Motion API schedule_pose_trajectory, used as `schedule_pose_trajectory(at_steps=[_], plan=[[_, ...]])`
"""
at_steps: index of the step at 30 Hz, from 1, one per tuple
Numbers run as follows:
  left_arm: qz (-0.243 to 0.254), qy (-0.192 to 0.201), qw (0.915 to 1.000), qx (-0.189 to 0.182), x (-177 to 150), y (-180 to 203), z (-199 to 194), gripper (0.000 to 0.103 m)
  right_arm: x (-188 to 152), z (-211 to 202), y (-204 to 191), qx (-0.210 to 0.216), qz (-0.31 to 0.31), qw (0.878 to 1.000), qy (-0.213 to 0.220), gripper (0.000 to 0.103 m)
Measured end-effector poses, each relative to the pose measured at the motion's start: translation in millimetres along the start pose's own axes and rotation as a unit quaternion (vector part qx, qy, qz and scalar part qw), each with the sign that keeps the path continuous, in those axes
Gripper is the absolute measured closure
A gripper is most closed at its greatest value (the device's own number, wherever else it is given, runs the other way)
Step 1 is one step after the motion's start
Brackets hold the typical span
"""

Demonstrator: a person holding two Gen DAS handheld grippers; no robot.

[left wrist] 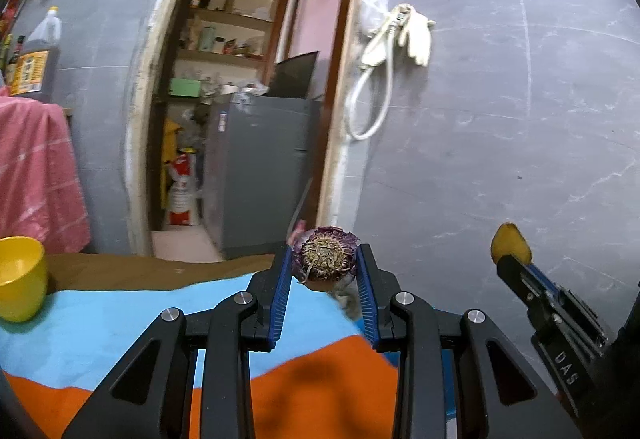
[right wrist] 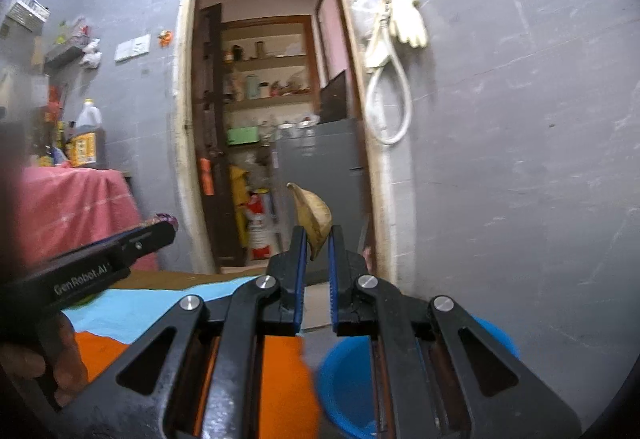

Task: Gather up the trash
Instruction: 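Carry the garlic bulb and potato piece to the blue basin and open both tools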

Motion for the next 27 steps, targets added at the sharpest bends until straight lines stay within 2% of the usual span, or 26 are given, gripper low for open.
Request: schedule_pose_trajectory(at_steps=[6,11,19,27], plan=[[0.014,-0.03,0.999,-0.029,-16,32,19,0.075,-14,-3,27,-0.042,0.0,0.999,-0.028,0.066],[0.024,-0.058,0.9973,-0.037,-30,50,33,0.075,-26,-2,50,-0.064,0.02,0.996,-0.052,0.066],[0.043,-0.106,0.9928,-0.034,-61,60,54,0.075,-52,11,71,-0.076,0.044,0.989,-0.115,0.066],[0.043,-0.168,0.9845,-0.026,-91,62,81,0.075,-69,23,78,-0.066,0.066,0.984,-0.151,0.066]])
Point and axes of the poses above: each gripper's, at about its wrist camera, not at the fingertips, and z roughly the way its jaws point, y to its right, x to its top, the point moved 7 cm from there along z, roughly the way its jaws point, and after that the axes turned 11 degrees about -z, right-handed, at the moved point
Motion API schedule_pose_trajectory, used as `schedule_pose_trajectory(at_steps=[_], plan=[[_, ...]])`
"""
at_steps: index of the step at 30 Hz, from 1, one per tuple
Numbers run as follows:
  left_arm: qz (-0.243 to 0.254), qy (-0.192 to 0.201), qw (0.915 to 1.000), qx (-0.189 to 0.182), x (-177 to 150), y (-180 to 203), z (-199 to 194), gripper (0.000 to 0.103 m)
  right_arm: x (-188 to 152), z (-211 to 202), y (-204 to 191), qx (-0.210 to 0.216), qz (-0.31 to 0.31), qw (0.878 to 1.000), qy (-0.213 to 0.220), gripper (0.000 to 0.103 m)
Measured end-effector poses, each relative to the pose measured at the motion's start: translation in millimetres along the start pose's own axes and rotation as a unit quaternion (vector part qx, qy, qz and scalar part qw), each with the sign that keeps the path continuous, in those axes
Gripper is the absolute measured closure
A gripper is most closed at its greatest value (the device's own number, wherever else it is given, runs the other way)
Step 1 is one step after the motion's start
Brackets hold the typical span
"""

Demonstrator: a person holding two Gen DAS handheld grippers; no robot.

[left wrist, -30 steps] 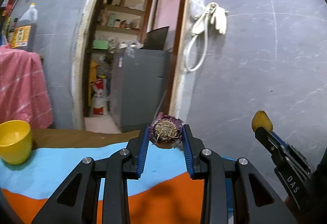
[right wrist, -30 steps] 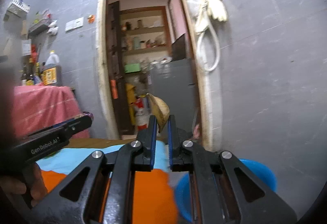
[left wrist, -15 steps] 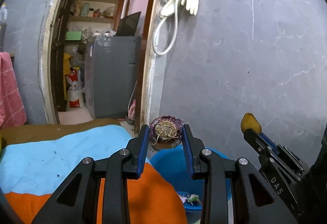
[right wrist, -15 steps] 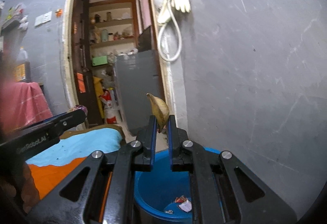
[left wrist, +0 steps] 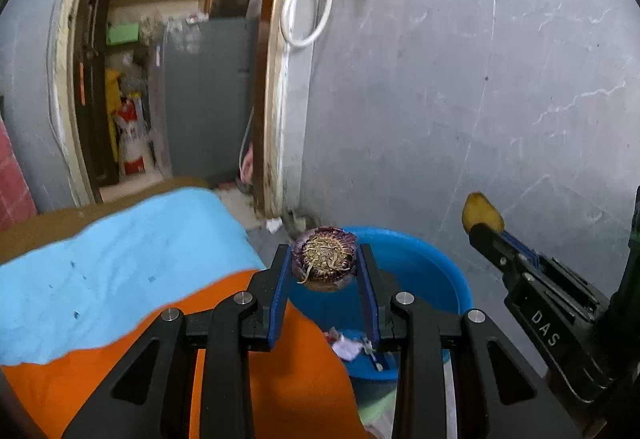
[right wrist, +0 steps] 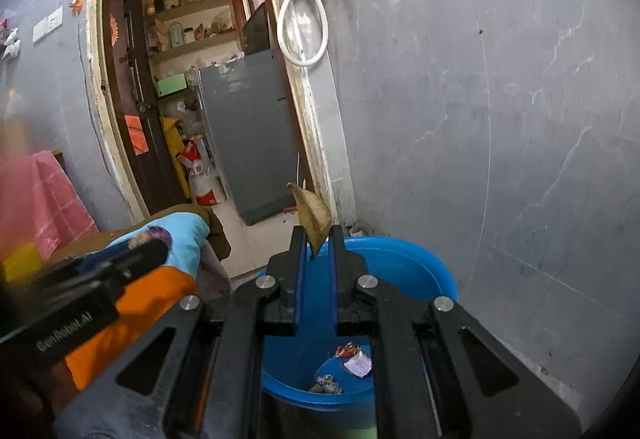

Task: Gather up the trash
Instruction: 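Carry the garlic bulb and potato piece to the blue basin and open both tools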

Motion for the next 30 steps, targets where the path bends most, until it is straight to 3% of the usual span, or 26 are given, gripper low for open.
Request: schedule_pose_trajectory(at_steps=[16,30], plan=[[-0.011,-0.085,0.9963,-0.005,-32,-9,40,0.073,-20,22,-1,0.021,0.011,0.998,-0.058,0.064],[-0.02,-0.084,0.9961,-0.015,-32,-13,40,0.069,-21,22,0,0.017,0.014,0.998,-0.056,0.05]])
Point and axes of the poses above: each gripper's, at about its wrist camera, not at the fingertips, and z roughly the way its jaws point, y to its right, x to its top, the point moved 7 cm from there along z, roughly the way its jaws point, and after that the axes turned 11 degrees about -z, right-handed, at the moved point
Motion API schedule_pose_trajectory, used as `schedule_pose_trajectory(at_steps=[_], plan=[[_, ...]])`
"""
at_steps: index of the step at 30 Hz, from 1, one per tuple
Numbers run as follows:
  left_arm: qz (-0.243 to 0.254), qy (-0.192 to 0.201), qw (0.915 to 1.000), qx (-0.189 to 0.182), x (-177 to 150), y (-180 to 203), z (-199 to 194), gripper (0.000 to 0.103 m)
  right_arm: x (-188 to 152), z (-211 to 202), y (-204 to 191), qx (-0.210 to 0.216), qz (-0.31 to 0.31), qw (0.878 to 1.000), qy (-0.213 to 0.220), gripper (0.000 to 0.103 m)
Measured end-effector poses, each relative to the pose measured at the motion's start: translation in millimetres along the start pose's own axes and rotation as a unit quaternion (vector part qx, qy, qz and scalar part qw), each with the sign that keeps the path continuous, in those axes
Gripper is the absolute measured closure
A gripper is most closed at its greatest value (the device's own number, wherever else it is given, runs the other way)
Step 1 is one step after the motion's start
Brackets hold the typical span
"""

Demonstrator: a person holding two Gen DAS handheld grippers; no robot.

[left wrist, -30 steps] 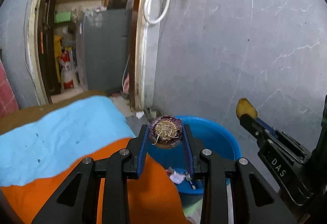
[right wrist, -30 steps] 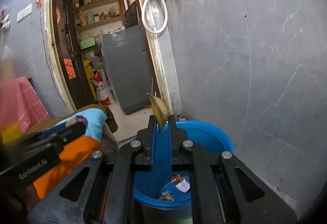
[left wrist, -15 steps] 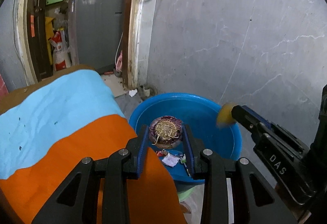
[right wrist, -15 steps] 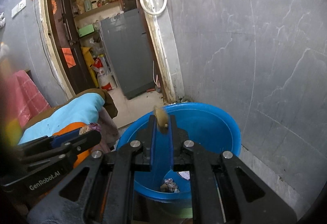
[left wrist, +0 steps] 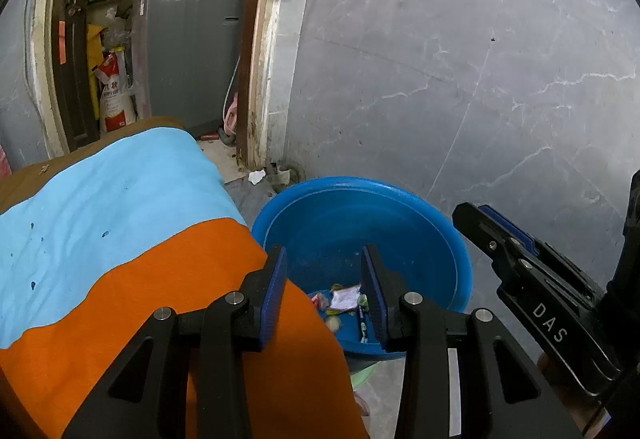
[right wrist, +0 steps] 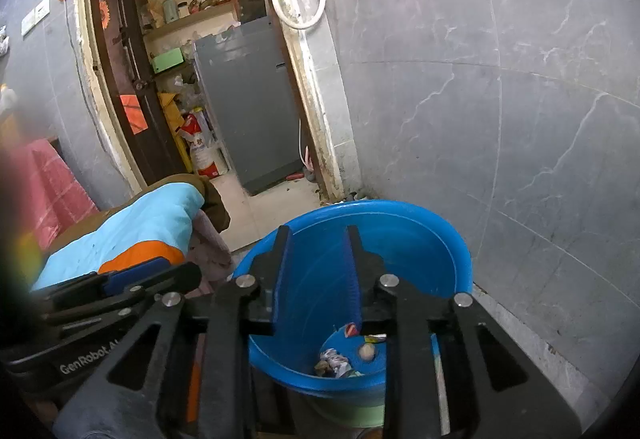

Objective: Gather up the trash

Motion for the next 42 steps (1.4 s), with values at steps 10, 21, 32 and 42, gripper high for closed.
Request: schedule_pose_trajectory(at_steps=[10,21,32,42], plan=[[-0.002,0.013,0.9999,0.01,4,3,-7,0.062,1,-3,6,-0.01,0.006,1.0,0.008,0.042],[-0.018,0.062,0.9966,0.052,15,-18,-41,0.022,5,-11,8,-0.022,0.002,0.999,0.023,0.015],[-0.044,0.154,0.9821,0.099,18,-50,-91,0.002,17,-27,2,-0.009,-0.004,0.997,0.078,0.0],[-0.071,0.2,0.9723,0.097,14,-59,-134,0.002,23,-57,-12,-0.024,-0.02,0.993,0.118,0.0]])
Point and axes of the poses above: each gripper's, at about its wrist camera, not at the fingertips, and z roughly the way its jaws point, y to its right, x to its top, the point moved 7 cm from there along z, roughly the way its jaws point, and after that the axes turned 11 degrees about -z, right-handed, at the moved point
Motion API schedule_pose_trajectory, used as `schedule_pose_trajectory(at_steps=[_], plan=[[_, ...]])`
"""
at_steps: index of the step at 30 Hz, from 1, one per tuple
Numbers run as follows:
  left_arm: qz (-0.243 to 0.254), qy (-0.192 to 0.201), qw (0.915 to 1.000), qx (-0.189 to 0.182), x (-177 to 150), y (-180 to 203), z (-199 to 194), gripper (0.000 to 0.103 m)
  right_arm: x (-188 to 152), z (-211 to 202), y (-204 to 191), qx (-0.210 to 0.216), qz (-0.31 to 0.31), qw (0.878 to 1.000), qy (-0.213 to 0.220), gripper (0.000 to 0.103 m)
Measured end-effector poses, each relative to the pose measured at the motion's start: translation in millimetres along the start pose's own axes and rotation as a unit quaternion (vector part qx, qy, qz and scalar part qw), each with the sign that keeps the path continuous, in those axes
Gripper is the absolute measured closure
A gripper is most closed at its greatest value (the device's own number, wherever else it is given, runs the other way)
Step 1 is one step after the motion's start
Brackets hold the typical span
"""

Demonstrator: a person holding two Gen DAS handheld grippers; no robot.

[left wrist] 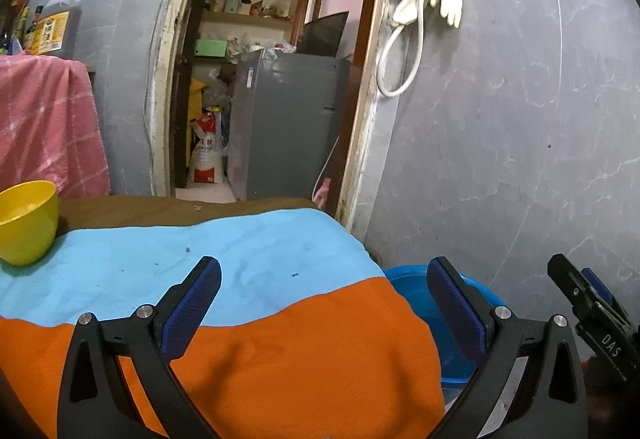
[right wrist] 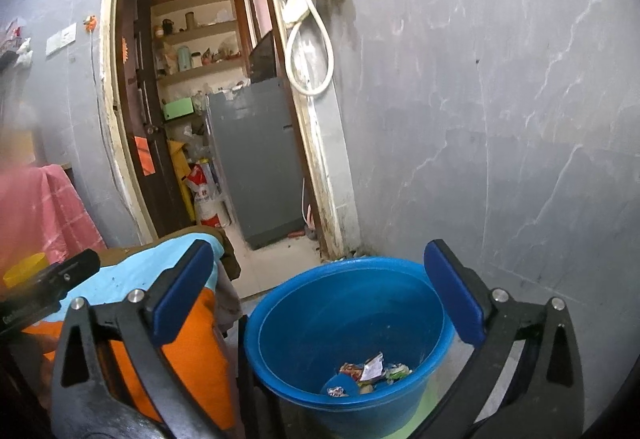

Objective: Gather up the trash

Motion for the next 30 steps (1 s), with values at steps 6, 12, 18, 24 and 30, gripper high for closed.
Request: schedule_pose_trajectory(at_steps=[6,12,18,24,30], plan=[[0.008,0.018,0.9998,-0.001,9,-2,-21,0.002,11,-28,-8,-0.01,-0.015,0.999,0.027,0.0],[0.021,0.034,0.9992,-0.003,12,-5,-41,0.002,17,-48,-22,-0.004,-0.035,0.999,0.035,0.0],[0.014,0.042,0.999,-0.003,13,-11,-63,0.002,16,-67,-40,0.005,-0.057,0.997,0.042,0.0],[0.009,0.048,0.9987,0.016,7,-25,-90,0.002,13,-90,-56,0.016,-0.063,0.997,0.052,0.0],[0.01,0.058,0.9977,0.033,0,-37,-122,0.002,5,-112,-68,0.023,-0.062,0.997,0.05,0.0]])
Point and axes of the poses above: each gripper's, at about its wrist camera, not at the fingertips, and z roughly the way its jaws point, y to its right, x to its top, the point moved 7 cm from there along z, roughly the way its jaws point, and after that the axes turned 11 degrees about -z, right-handed, at the moved point
